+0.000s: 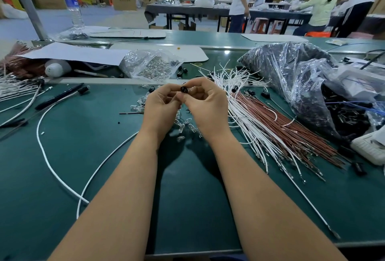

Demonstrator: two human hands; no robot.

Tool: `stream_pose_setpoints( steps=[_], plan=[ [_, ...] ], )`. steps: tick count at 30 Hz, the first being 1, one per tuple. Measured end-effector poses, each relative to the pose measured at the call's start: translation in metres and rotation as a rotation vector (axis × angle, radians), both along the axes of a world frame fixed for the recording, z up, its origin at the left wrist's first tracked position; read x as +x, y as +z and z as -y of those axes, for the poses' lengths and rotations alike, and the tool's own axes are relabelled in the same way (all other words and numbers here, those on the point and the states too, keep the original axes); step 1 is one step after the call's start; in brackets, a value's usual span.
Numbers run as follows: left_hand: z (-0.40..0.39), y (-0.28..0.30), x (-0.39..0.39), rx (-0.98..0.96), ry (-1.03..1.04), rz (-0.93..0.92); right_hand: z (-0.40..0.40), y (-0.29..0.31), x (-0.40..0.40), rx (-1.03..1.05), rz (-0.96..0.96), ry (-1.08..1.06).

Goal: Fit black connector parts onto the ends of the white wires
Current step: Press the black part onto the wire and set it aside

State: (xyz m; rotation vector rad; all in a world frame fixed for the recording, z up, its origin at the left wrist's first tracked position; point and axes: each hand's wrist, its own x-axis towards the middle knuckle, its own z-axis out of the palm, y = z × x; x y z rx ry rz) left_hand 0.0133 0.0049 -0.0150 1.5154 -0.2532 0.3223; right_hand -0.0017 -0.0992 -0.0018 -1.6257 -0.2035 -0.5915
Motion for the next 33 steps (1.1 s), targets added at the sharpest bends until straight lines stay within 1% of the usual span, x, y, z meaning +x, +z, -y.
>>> stream_pose_setpoints(
  steps=[4, 9, 14, 19, 28, 33],
  plan=[
    [-0.0003, -0.0006, -0.0004, 0.042, 0.021, 0.025, 0.0028, 0.0006, 0.0, -0.02, -0.018, -0.044],
    [-0.0012, -0.0024, 0.0023, 0.073, 0.054, 0.036, 0.0058, -0.0015, 0.0032, 0.009, -0.065, -0.045],
    [-0.0023, -0.0033, 0.0041, 0.113, 0.036, 0.032, 0.0066, -0.0063, 0.0056, 0.005, -0.091, -0.017],
    [-0.0019, -0.0011, 0.0019, 0.114, 0.02, 0.045, 0.0069, -0.0062, 0.0064, 0.016, -0.089, -0.028],
    [-0.002, -0.0031, 0.0036, 0.128, 0.02, 0.081, 0.0079, -0.0037, 0.0043, 0.097, -0.088, -0.005],
    [-0.0044, -0.0047, 0.0049, 0.12, 0.027, 0.051, 0.0073, 0.0028, -0.0001, 0.176, -0.047, 0.021]
  ],
)
